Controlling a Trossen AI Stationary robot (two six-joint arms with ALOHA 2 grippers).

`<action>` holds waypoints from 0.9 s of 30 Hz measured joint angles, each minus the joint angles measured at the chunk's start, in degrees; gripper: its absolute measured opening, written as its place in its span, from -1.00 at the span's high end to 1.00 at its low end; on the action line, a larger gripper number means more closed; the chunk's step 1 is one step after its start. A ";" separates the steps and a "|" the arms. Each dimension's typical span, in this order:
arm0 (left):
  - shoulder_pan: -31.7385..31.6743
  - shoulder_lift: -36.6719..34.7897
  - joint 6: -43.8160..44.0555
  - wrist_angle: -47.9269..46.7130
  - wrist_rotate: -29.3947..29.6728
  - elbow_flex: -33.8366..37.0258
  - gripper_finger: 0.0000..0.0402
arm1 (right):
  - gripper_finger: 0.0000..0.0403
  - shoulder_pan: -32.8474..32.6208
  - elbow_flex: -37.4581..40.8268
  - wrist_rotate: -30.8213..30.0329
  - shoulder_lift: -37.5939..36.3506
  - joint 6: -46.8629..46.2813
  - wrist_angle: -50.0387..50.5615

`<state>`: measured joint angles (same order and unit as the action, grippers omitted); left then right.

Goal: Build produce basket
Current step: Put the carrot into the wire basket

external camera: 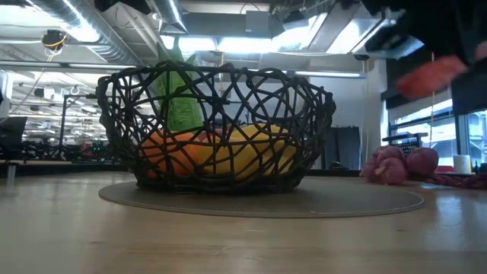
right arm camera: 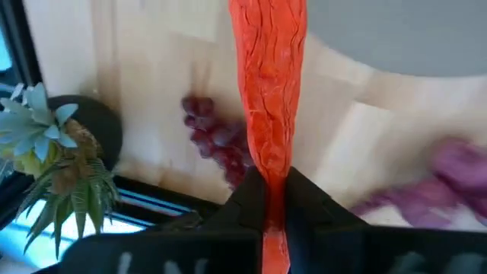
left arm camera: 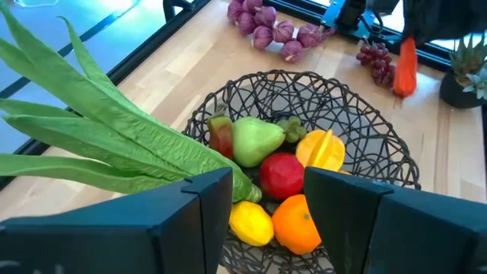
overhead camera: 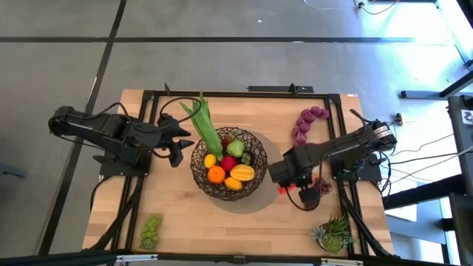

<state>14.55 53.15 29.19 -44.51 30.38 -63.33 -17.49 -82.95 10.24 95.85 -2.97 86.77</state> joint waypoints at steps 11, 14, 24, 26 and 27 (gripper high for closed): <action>0.00 0.00 -2.80 0.01 0.01 0.00 0.24 | 0.94 4.94 -16.56 -18.47 -0.20 -1.35 -11.65; -0.01 0.00 -2.83 0.00 0.01 0.00 0.24 | 0.94 7.03 -16.38 -23.11 -0.20 -1.49 -23.64; 0.00 0.00 -5.69 0.02 0.01 0.00 0.24 | 0.94 14.71 -5.70 -30.16 -0.17 -14.15 -41.20; 0.00 0.00 -7.00 0.02 -0.01 0.00 0.24 | 0.94 15.50 -3.27 -27.92 -0.17 -16.18 -46.27; 0.00 0.00 -7.25 0.03 0.01 0.00 0.24 | 0.94 15.83 -2.10 -26.65 -0.17 -17.96 -48.45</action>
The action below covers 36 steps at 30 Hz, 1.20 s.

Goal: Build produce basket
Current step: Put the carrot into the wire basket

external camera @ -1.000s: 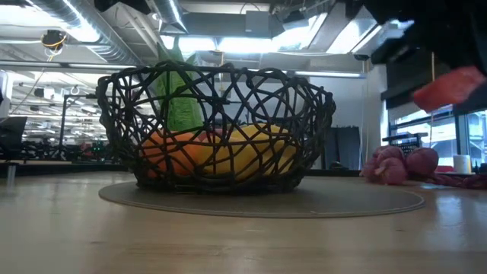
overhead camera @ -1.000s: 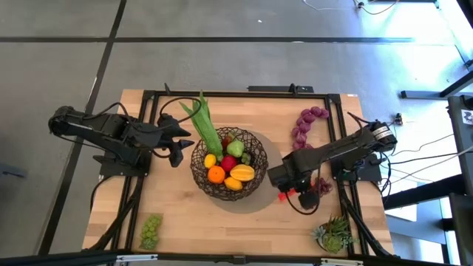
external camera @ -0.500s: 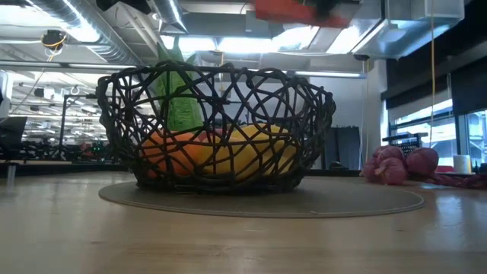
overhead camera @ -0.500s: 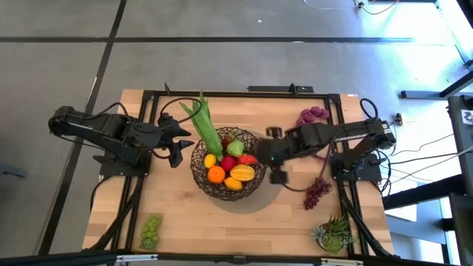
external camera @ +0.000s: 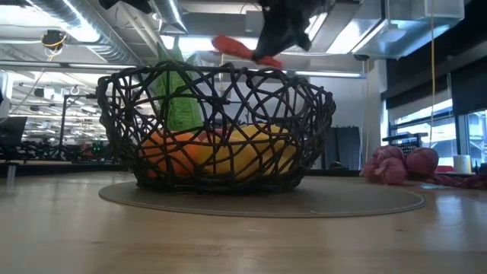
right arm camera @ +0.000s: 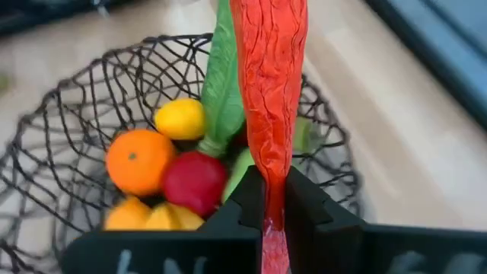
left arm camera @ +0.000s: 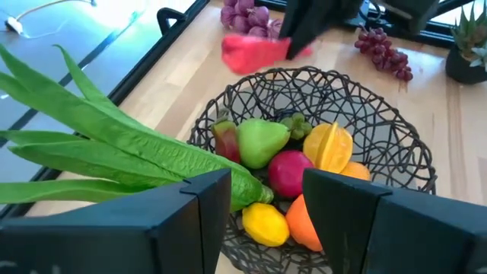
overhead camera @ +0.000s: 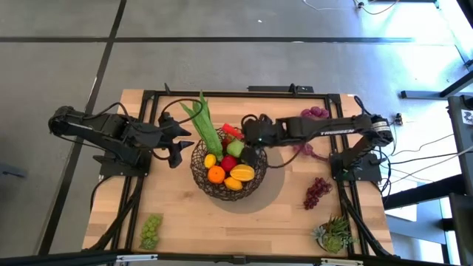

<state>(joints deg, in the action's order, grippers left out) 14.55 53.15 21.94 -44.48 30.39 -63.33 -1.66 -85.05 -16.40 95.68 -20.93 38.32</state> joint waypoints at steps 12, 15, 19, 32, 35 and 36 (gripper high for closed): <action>-0.02 0.00 -0.05 -0.01 0.01 0.00 0.24 | 0.94 0.45 15.75 -3.77 0.00 -4.52 -20.88; -0.01 0.01 -0.04 0.07 0.00 0.00 0.24 | 0.94 0.53 19.20 -6.86 0.02 -4.36 -22.46; 0.00 0.00 0.24 0.45 0.02 0.00 0.24 | 0.94 0.86 23.02 -7.10 0.02 -5.84 -24.38; -1.69 0.01 0.46 0.49 0.23 0.00 0.24 | 0.94 2.58 28.43 -4.04 0.00 -3.93 -29.24; -2.18 0.00 0.48 0.49 0.26 0.00 0.24 | 0.86 3.22 28.43 -2.12 0.00 -2.95 -30.57; -2.23 0.00 0.48 0.49 0.26 0.00 0.24 | 0.81 3.50 28.43 -1.57 0.00 -3.91 -30.72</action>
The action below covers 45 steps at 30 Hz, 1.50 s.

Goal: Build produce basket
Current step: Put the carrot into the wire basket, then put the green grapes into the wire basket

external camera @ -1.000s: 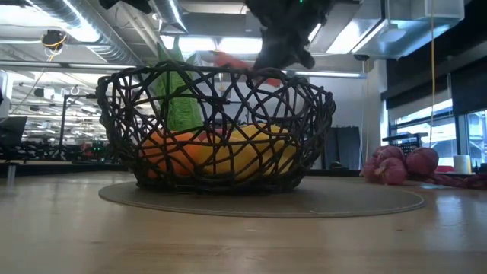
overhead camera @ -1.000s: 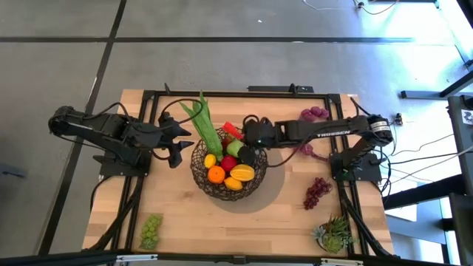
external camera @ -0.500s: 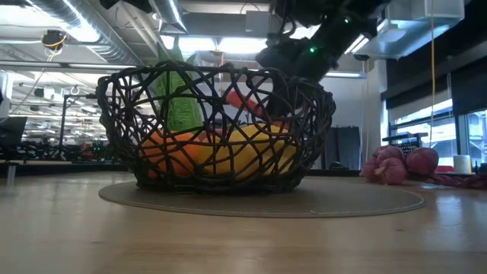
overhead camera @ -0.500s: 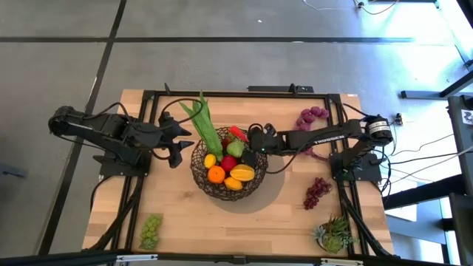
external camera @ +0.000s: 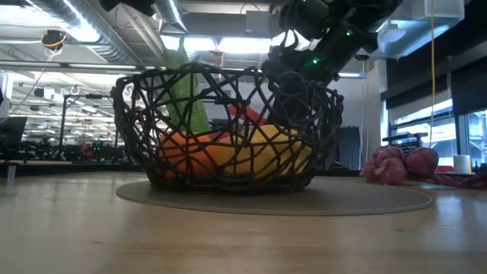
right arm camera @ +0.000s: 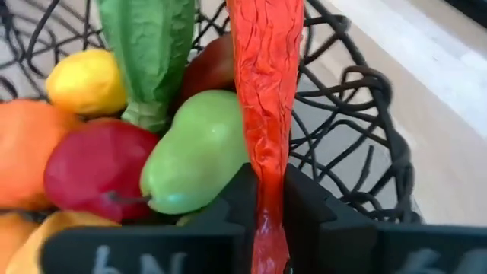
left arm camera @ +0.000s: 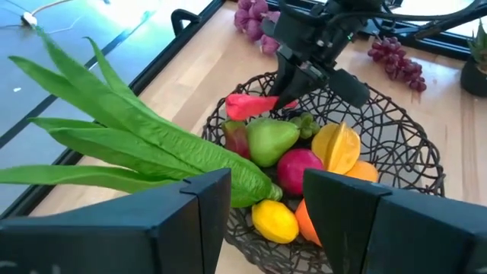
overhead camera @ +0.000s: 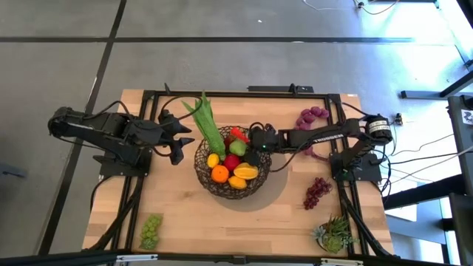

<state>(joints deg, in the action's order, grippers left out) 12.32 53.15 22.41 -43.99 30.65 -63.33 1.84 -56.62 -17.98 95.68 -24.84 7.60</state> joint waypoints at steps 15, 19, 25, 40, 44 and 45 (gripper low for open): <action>-0.04 0.00 0.09 -0.04 -0.02 0.00 0.24 | 0.35 1.43 -0.01 5.25 0.00 -6.58 -0.31; -0.04 0.00 0.09 -0.04 -0.02 0.00 0.24 | 0.33 1.43 -0.02 5.46 0.00 -6.32 -1.09; -0.04 0.00 1.23 -0.57 -0.71 0.00 0.24 | 0.33 1.43 -1.36 5.87 -0.33 -2.86 -0.69; 3.32 0.00 28.02 -16.65 -13.05 0.00 0.24 | 0.33 1.23 -4.72 5.62 -10.20 7.48 1.28; 5.59 0.00 36.16 -19.76 -15.87 0.00 0.24 | 0.33 0.48 -4.72 5.60 -13.20 12.58 1.15; 6.15 0.00 38.26 -20.58 -16.40 0.00 0.24 | 0.33 0.19 -4.74 5.62 -13.98 13.86 1.19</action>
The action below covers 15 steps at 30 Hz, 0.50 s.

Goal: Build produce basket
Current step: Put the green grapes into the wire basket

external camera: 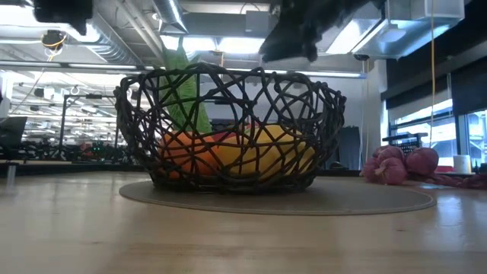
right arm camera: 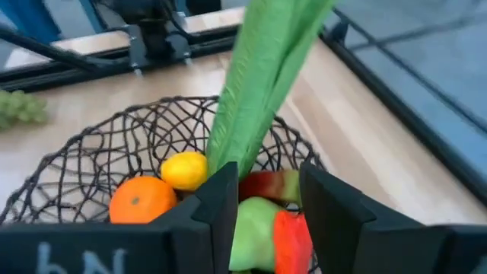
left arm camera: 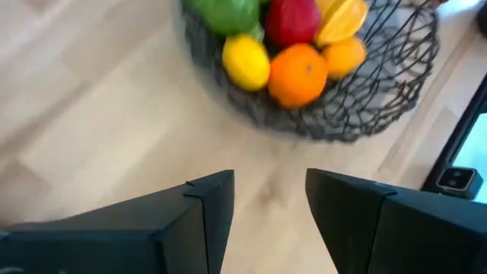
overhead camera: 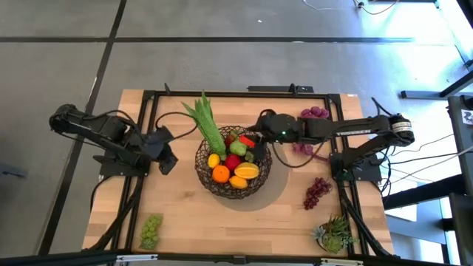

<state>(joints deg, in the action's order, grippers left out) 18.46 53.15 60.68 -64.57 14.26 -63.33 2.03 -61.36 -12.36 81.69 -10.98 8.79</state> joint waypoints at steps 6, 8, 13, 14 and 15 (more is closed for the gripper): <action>5.15 0.49 14.27 -2.50 -5.58 0.00 0.24 | 0.33 -1.69 0.00 -0.01 -4.69 5.13 -0.25; 7.86 1.10 18.60 -2.16 -6.42 0.02 0.24 | 0.33 -2.12 0.00 -0.01 -6.11 5.89 -0.36; 15.50 4.70 33.67 -2.28 -7.61 0.02 0.24 | 0.33 -3.00 0.00 0.26 -9.37 9.74 -0.43; 16.96 5.65 37.11 -2.26 -9.09 0.02 0.24 | 0.33 -3.13 0.00 1.06 -10.05 10.94 -0.43; 18.36 6.76 40.40 -2.26 -10.62 0.02 0.24 | 0.33 -3.26 0.00 2.57 -10.72 12.16 -0.50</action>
<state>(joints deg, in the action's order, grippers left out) 36.83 59.91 101.08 -66.83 3.63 -63.31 -1.23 -61.36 -9.79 70.97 1.18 8.29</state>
